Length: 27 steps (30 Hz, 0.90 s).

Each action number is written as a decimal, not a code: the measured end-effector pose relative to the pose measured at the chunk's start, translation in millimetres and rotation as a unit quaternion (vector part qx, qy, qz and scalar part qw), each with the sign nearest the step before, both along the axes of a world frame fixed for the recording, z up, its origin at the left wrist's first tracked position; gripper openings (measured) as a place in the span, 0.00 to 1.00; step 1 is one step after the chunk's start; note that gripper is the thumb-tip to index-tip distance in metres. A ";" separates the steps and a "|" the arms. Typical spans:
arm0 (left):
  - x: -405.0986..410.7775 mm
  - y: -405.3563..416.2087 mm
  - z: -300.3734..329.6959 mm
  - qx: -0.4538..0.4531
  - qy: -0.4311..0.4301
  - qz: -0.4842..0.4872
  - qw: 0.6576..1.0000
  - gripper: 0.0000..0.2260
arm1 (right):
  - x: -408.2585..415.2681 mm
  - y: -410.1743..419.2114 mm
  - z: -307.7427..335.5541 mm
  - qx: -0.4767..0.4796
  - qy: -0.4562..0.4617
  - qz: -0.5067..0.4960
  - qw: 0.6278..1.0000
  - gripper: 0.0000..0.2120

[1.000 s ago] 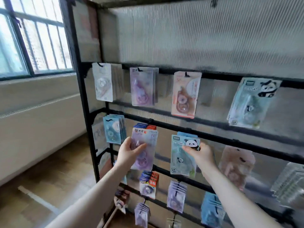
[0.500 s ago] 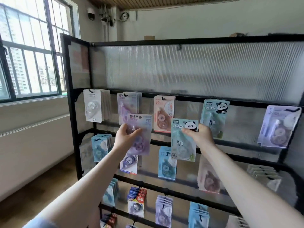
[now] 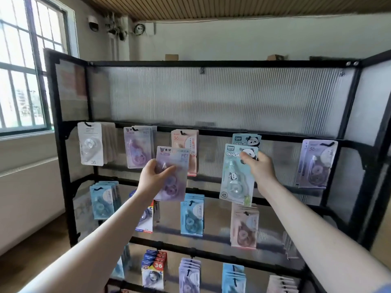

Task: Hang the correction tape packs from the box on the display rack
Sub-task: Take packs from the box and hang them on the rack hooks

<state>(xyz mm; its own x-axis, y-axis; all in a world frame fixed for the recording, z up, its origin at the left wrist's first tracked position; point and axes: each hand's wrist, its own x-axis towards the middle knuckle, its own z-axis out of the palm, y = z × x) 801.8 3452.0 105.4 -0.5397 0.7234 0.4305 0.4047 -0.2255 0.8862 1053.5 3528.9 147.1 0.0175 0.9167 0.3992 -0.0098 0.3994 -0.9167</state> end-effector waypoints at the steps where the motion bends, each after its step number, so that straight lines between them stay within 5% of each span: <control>1: 2.4 1.0 0.6 -0.002 0.005 0.000 1.000 0.16 | 2.9 1.7 2.2 0.005 0.009 0.000 1.000 0.03; 7: 14.0 7.0 5.8 0.002 0.022 0.000 1.000 0.14 | 14.9 17.5 14.1 0.008 0.031 -0.003 0.999 0.10; 12: 17.1 14.9 7.4 -0.003 0.014 0.005 1.000 0.18 | 21.7 29.5 23.3 0.041 0.022 -0.011 0.999 0.05; 16: 21.3 19.5 7.3 -0.009 0.019 0.006 1.000 0.16 | 26.7 42.2 30.2 0.045 0.042 -0.024 0.998 0.16; 20: 24.9 23.7 6.4 -0.012 0.018 0.009 1.000 0.16 | 29.9 53.3 34.2 0.041 0.034 -0.031 0.998 0.07; 27: 31.0 31.1 4.6 -0.009 0.024 0.009 1.000 0.13 | 26.5 65.8 34.7 0.059 0.011 -0.037 0.998 0.08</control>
